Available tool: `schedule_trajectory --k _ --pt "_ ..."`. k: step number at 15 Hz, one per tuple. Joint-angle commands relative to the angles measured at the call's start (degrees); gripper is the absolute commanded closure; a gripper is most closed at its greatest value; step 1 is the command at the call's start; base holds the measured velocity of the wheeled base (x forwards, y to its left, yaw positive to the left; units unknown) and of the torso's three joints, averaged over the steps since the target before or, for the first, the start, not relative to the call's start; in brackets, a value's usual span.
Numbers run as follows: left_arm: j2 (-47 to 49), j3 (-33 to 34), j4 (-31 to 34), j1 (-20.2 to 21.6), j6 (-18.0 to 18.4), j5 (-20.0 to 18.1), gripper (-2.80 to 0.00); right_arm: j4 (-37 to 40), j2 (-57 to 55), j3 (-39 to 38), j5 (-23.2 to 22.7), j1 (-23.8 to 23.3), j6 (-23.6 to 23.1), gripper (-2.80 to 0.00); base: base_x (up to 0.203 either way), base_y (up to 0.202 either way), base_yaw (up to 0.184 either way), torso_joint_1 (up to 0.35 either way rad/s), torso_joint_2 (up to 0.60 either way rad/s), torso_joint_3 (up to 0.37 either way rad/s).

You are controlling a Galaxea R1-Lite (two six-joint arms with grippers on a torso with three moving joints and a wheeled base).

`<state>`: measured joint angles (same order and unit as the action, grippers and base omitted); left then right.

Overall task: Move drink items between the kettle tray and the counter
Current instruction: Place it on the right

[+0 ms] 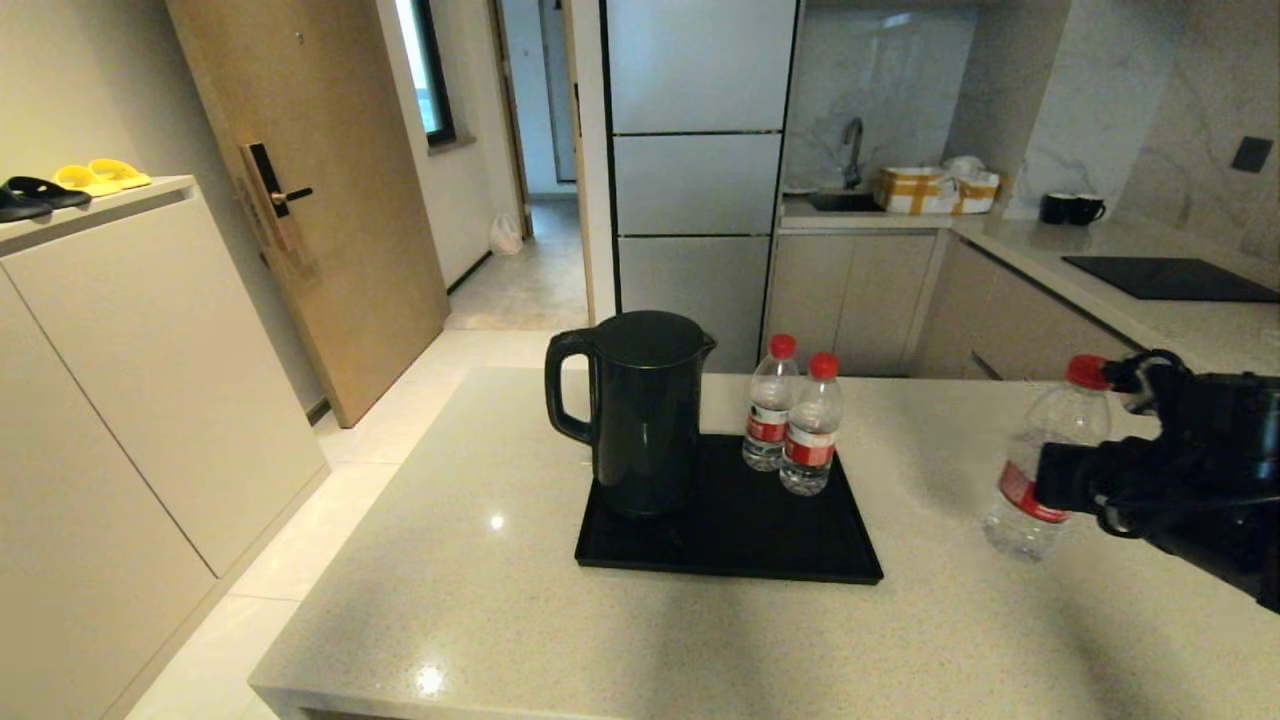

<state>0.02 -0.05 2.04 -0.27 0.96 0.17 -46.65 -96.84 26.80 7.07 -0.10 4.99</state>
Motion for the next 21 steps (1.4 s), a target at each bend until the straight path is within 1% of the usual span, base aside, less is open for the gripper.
schedule_trajectory --k 1,3,5,6,8,9,11,13,15,21 --pt "-0.06 0.00 0.03 0.00 0.00 0.01 0.00 -5.56 -5.51 -3.10 -1.95 -9.00 -0.08 0.00 0.000 0.000 0.000 0.000 0.00 0.000" --pt "-0.02 -0.02 0.03 0.00 0.00 0.01 0.00 -16.60 -13.12 -5.07 -3.11 -11.92 -0.31 0.00 0.000 0.000 0.000 0.000 0.00 0.000" --pt "-0.02 0.05 -0.01 0.00 0.00 0.01 0.00 -31.16 -21.48 -8.34 -3.42 -13.14 -0.44 0.00 0.000 0.000 0.000 0.000 0.00 0.000" --pt "-0.02 0.05 -0.01 0.00 0.00 0.01 0.00 -36.77 -25.30 -11.15 -3.45 -13.44 -0.53 0.00 0.000 0.000 0.000 0.000 0.00 0.000" --pt "-0.04 -0.03 -0.01 0.00 0.00 0.01 0.00 -39.94 -26.97 -13.37 -3.62 -13.62 -1.59 0.00 0.000 0.000 0.000 0.000 0.00 0.000" --pt "-0.09 0.05 0.02 0.00 0.00 0.01 0.00 -40.90 -25.90 -13.51 -4.00 -13.76 -2.04 -2.80 0.000 0.000 0.000 0.000 0.00 0.000" --pt "-0.03 0.03 -0.01 0.00 0.00 0.01 0.00 -41.02 -24.82 -14.33 -4.28 -13.87 -1.73 -2.80 0.000 0.000 0.000 0.000 0.00 0.000" --pt "-0.02 0.05 -0.01 0.00 0.00 0.01 0.00 -41.02 -23.60 -15.76 -5.41 -13.88 -0.15 -2.80 0.000 0.000 0.000 0.000 0.00 0.000" --pt "-0.02 0.04 -0.01 0.00 0.00 0.01 0.00 -41.02 -23.11 -17.24 -6.54 -13.79 -0.06 -2.80 0.000 0.000 0.000 0.000 0.00 0.000" --pt "-0.03 0.03 0.01 0.00 0.00 0.01 0.00 -41.02 -22.21 -18.58 -7.13 -13.79 -0.06 -2.80 0.000 0.000 0.000 0.000 0.00 0.000"
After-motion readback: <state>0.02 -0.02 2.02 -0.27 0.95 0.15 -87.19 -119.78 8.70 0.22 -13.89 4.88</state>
